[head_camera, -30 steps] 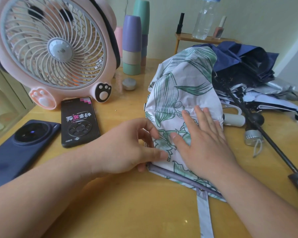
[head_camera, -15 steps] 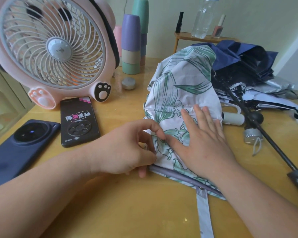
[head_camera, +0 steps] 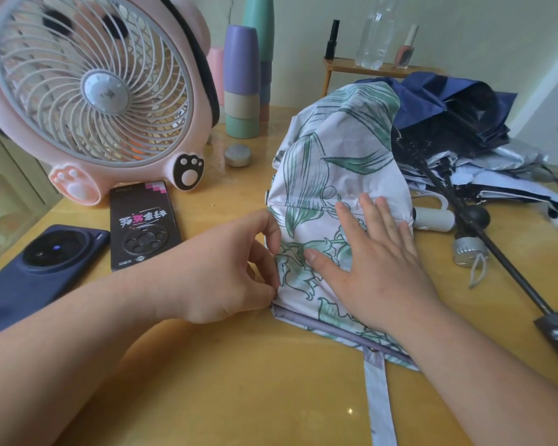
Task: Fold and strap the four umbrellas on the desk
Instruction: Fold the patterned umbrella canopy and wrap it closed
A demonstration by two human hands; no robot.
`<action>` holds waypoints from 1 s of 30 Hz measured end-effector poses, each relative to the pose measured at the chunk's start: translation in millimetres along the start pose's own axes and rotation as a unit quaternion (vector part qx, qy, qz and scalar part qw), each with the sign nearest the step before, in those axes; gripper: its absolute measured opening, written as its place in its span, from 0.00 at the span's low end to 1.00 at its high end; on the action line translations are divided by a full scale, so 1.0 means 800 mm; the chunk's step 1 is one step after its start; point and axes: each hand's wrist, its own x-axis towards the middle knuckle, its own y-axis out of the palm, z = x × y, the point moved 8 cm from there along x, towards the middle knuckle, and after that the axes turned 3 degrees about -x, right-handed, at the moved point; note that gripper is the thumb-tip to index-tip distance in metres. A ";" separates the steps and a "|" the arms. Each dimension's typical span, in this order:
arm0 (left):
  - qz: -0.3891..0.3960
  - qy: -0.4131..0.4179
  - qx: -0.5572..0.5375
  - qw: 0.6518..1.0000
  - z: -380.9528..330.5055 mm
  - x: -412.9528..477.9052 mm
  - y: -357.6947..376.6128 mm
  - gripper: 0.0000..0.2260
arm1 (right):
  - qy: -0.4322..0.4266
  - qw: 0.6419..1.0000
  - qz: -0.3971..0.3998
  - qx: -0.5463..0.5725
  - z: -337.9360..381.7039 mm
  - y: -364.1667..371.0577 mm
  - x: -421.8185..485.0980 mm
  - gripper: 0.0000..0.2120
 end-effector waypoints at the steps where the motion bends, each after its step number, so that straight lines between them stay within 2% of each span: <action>1: 0.001 0.005 0.005 1.000 -0.001 -0.001 0.000 0.18 | 0.000 1.000 0.000 0.001 0.000 0.000 0.000 0.45; 7: 0.013 0.035 0.034 0.999 -0.007 -0.005 -0.002 0.18 | 0.001 1.000 -0.002 0.003 0.000 0.000 0.000 0.47; 11: 0.060 0.033 0.059 0.996 -0.003 -0.011 0.005 0.15 | 0.004 1.000 0.002 0.003 0.002 -0.001 -0.001 0.55; 13: -0.011 0.085 0.103 0.991 -0.011 -0.009 -0.005 0.13 | 0.005 1.000 0.008 0.007 0.003 -0.001 -0.002 0.58; 15: -0.100 0.190 0.166 0.963 -0.034 -0.012 -0.015 0.06 | 0.006 1.000 0.017 0.012 0.004 -0.001 -0.001 0.61; 16: -0.109 0.229 0.192 0.948 -0.041 -0.014 -0.012 0.04 | 0.005 1.000 0.021 0.013 0.004 -0.001 0.000 0.62; 18: -0.078 0.250 0.249 0.933 -0.037 -0.010 0.004 0.12 | -0.001 1.000 0.023 0.009 0.005 0.000 0.000 0.62; 20: -0.029 0.212 0.298 0.930 -0.020 -0.001 0.018 0.21 | -0.007 1.000 0.020 0.006 0.004 0.001 0.000 0.60; 23: 0.036 0.096 0.356 0.929 0.015 0.006 0.021 0.32 | -0.015 1.000 0.023 0.011 0.004 0.002 -0.002 0.58; 30: 0.123 -0.054 0.418 0.899 0.042 0.004 0.019 0.43 | -0.015 1.000 0.005 0.020 -0.008 -0.004 -0.008 0.59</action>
